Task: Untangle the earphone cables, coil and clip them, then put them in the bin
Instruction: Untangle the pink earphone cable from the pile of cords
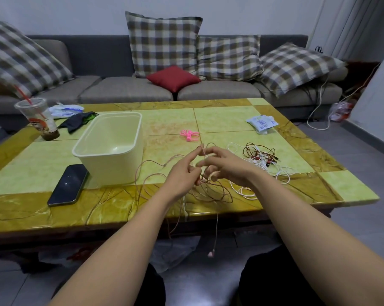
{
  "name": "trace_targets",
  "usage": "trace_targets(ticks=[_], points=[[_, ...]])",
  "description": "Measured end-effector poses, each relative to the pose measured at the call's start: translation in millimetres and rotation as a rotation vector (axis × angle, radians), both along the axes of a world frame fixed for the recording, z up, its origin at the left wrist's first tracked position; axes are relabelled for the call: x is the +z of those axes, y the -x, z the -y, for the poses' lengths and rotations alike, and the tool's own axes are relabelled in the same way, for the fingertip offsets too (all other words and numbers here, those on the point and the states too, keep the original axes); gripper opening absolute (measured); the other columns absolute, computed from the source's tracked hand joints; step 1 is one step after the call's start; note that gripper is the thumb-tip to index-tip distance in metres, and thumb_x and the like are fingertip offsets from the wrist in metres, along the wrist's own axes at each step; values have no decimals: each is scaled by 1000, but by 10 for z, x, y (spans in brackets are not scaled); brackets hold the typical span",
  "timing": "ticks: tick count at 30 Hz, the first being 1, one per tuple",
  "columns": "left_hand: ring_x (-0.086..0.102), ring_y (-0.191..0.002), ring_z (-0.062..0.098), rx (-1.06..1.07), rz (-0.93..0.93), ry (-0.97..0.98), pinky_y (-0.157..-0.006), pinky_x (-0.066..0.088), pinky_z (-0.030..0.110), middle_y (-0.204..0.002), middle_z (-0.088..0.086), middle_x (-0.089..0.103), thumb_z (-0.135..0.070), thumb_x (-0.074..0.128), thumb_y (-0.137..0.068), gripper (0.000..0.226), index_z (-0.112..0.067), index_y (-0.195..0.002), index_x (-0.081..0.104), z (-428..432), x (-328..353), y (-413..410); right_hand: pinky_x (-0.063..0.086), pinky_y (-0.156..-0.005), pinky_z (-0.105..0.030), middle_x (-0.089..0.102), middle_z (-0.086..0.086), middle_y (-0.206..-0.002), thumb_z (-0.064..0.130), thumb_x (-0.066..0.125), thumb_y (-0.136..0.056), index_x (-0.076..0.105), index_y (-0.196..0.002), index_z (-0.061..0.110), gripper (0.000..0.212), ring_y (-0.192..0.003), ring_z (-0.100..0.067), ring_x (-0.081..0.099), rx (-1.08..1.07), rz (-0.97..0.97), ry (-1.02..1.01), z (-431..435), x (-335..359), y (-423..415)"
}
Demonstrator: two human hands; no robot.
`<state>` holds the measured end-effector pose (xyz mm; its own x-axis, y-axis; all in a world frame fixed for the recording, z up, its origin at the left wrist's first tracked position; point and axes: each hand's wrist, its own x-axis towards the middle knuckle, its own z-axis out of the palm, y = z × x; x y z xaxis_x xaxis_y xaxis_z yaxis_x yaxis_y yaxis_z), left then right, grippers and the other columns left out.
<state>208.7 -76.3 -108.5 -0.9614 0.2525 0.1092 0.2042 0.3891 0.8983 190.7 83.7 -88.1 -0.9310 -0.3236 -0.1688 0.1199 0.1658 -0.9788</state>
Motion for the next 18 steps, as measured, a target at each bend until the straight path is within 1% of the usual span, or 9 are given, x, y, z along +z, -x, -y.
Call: trace_targets(ticks=[3,5,7,9,10,12,13,16,18], points=[[49,-55,8,-54,13,-51,-57,45,23,-58,-3,53,-5,43,-95,64,-44,-146,35,-9,62,-30,29,-43,-20,58,-3,-75,20,55,-99,55,-123,12,25,-45,-7,39,91,22,-166,30,-9,-7],[45,-50,5,-89,51,-113,-51,39,14,-57,0,49,0,40,-95,65,-39,-146,36,-5,99,-56,21,-43,-21,57,-4,-71,27,52,-101,60,-112,9,23,-42,-7,29,120,1,-196,4,-7,15],[41,-45,3,-101,80,-141,-47,36,11,-52,-4,43,2,41,-94,65,-39,-144,36,-2,110,-62,18,-44,-22,62,-8,-74,30,45,-104,63,-104,7,29,-42,-8,24,102,0,-220,-5,1,21],[39,-46,6,-89,90,-119,-47,35,11,-55,-5,42,-1,46,-94,65,-41,-144,35,5,89,-44,20,-43,-21,70,-11,-89,33,35,-106,63,-111,10,37,-40,-8,24,-14,24,-192,1,13,25],[39,-49,10,-80,83,-87,-49,35,13,-62,-3,44,-3,48,-93,64,-40,-143,38,14,62,-21,21,-42,-21,73,-13,-98,35,31,-107,61,-116,11,40,-40,-8,24,-80,47,-131,-2,15,36],[37,-58,17,-70,83,-41,-52,32,21,-74,4,44,-2,46,-88,62,-37,-140,47,37,22,11,20,-39,-20,74,-16,-102,34,26,-106,56,-124,12,40,-38,-9,22,-183,95,32,-20,27,69],[36,-59,19,-61,85,-35,-52,31,24,-75,5,43,-2,44,-87,61,-36,-137,51,47,14,19,20,-37,-20,74,-17,-102,30,26,-106,52,-128,12,39,-38,-9,22,-229,109,103,-29,37,85],[33,-53,15,40,67,-47,-53,30,27,-59,-1,40,-5,45,-89,53,-33,-132,54,62,20,31,20,-35,-20,70,-15,-113,20,27,-103,42,-139,11,40,-36,-9,26,-406,91,224,-83,42,137],[41,-51,12,145,50,21,-57,34,26,-60,-4,47,-8,46,-90,41,-23,-126,59,78,6,50,21,-35,-20,67,-12,-119,17,25,-102,40,-143,12,44,-34,-9,31,-529,52,232,-135,32,163]])
